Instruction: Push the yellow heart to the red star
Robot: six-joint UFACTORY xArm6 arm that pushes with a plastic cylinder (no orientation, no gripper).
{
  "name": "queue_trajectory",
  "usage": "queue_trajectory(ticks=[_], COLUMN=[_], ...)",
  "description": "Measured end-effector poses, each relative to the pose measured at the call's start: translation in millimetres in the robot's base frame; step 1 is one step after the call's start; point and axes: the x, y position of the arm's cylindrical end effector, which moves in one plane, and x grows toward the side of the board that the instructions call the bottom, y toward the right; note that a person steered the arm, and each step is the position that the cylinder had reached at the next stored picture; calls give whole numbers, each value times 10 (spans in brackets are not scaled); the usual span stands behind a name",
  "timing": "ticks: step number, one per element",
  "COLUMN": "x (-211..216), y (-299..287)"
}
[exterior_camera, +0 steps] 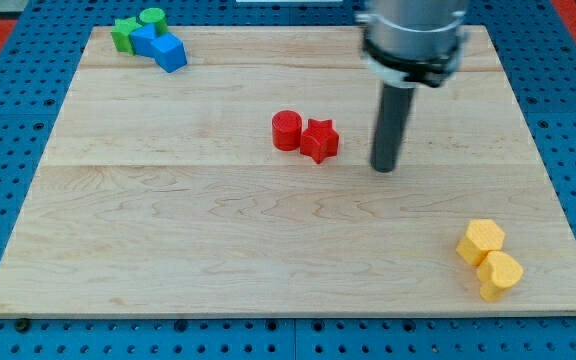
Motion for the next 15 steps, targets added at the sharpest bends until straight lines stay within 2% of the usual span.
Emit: queue_trajectory(ticks=[2,4,6,7,9,11,12,14,15], x=[799,1687,1586,1281,834,1238,997,233,213], y=[1126,1393,370,477,222,143,-382,-1019,-1136])
